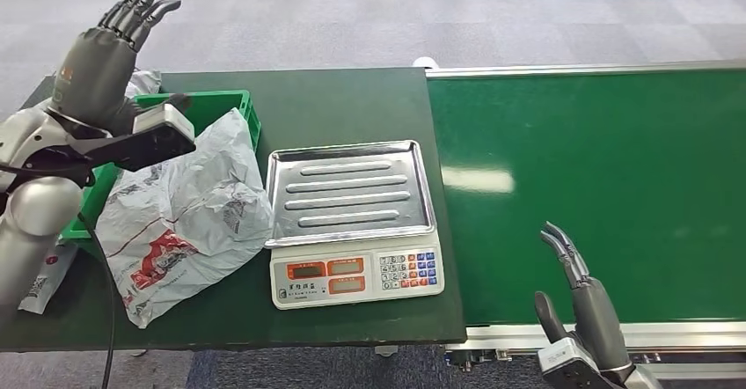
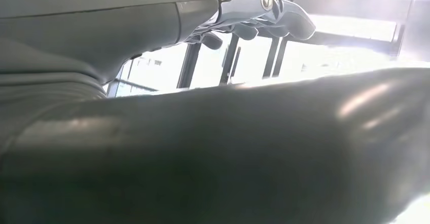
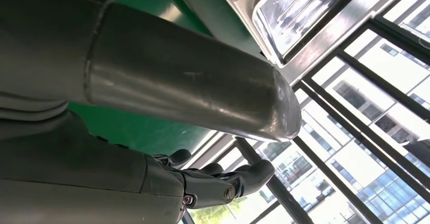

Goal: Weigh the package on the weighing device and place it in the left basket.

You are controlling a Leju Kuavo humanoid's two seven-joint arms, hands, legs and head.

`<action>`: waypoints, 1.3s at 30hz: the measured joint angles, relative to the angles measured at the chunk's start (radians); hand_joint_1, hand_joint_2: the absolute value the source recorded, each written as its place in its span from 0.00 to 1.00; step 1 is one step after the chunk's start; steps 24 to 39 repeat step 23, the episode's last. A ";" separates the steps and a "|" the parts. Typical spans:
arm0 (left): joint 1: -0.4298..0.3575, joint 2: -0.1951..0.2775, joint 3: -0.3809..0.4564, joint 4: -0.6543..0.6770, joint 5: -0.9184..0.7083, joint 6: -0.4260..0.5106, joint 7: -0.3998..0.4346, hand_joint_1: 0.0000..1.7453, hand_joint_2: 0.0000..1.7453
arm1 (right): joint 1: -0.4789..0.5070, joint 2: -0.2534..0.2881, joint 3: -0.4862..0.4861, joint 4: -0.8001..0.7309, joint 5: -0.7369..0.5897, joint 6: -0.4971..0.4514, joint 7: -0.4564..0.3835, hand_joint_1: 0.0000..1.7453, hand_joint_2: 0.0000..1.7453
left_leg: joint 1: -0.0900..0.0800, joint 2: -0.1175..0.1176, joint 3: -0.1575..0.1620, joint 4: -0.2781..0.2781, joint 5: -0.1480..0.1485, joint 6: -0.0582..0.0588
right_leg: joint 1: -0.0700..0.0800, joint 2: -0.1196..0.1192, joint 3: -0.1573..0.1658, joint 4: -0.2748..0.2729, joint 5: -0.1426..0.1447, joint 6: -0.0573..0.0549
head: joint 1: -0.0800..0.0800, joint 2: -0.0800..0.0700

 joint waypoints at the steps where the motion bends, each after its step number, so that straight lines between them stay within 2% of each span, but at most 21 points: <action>1: 0.017 0.004 0.001 -0.010 0.004 -0.004 0.002 0.00 0.00 | 0.000 0.001 0.000 0.000 0.000 0.000 0.000 0.00 0.00 | 0.000 0.000 0.000 0.000 0.000 0.000 | 0.000 0.000 0.000 0.000 0.000 0.000 | 0.000 0.000; 7: 0.106 0.008 0.015 -0.050 0.029 -0.015 -0.022 0.00 0.00 | -0.001 0.007 0.000 0.000 0.000 0.001 -0.001 0.00 0.00 | -0.001 -0.001 -0.001 0.000 -0.001 0.001 | 0.000 0.000 0.000 0.000 -0.001 0.001 | 0.000 0.000; 10: 0.236 -0.037 0.040 -0.084 0.007 0.038 -0.124 0.00 0.00 | -0.003 0.017 0.000 0.000 0.001 0.001 -0.001 0.00 0.75 | -0.004 0.001 0.003 0.000 -0.004 0.002 | -0.003 0.001 0.002 0.000 -0.003 0.003 | 0.000 0.000; 11: 0.299 -0.067 0.045 -0.098 -0.021 0.088 -0.163 0.00 0.00 | -0.005 0.025 0.000 0.000 0.001 0.000 -0.002 0.00 0.75 | -0.005 0.002 0.004 -0.001 -0.004 0.003 | -0.003 0.002 0.002 0.000 -0.003 0.003 | 0.000 0.000; 14: 0.475 -0.161 0.036 -0.152 -0.133 0.281 -0.222 0.00 0.00 | -0.024 0.064 0.002 0.003 0.005 -0.006 -0.006 0.00 0.00 | -0.005 0.003 0.003 0.000 -0.006 0.004 | -0.004 0.003 0.001 0.000 -0.004 0.003 | 0.000 0.000; 16: 0.544 -0.204 0.024 -0.191 -0.233 0.368 -0.209 0.00 0.00 | -0.038 0.094 0.002 0.004 0.020 -0.016 -0.001 0.00 0.50 | -0.005 0.004 0.002 0.000 -0.007 0.006 | -0.004 0.003 0.001 0.000 -0.005 0.005 | 0.000 0.000; 18: 0.582 -0.240 0.012 -0.224 -0.356 0.404 -0.175 0.00 0.00 | -0.042 0.127 0.002 0.004 0.052 -0.036 0.015 0.00 1.00 | -0.006 0.001 0.002 0.000 -0.008 0.007 | -0.004 0.000 0.002 0.000 -0.007 0.007 | 0.000 0.000; 20: 0.602 -0.276 0.005 -0.248 -0.447 0.428 -0.141 0.00 0.00 | -0.038 0.159 0.002 0.001 0.096 -0.062 0.032 0.00 0.50 | -0.006 -0.001 0.002 0.000 -0.008 0.008 | -0.004 -0.001 0.003 -0.001 -0.008 0.008 | 0.000 0.000; 22: 0.617 -0.315 0.003 -0.266 -0.450 0.462 -0.140 0.00 0.00 | -0.025 0.192 -0.001 -0.009 0.131 -0.089 0.039 0.00 0.00 | -0.006 -0.001 0.002 0.000 -0.008 0.008 | -0.004 -0.002 0.004 -0.001 -0.008 0.008 | 0.000 0.000; 39: 0.621 -0.325 0.003 -0.270 -0.440 0.471 -0.143 0.00 0.00 | -0.020 0.200 -0.002 -0.012 0.138 -0.096 0.040 0.00 0.00 | -0.006 -0.001 0.002 0.000 -0.008 0.008 | -0.004 -0.002 0.004 -0.001 -0.008 0.008 | 0.000 0.000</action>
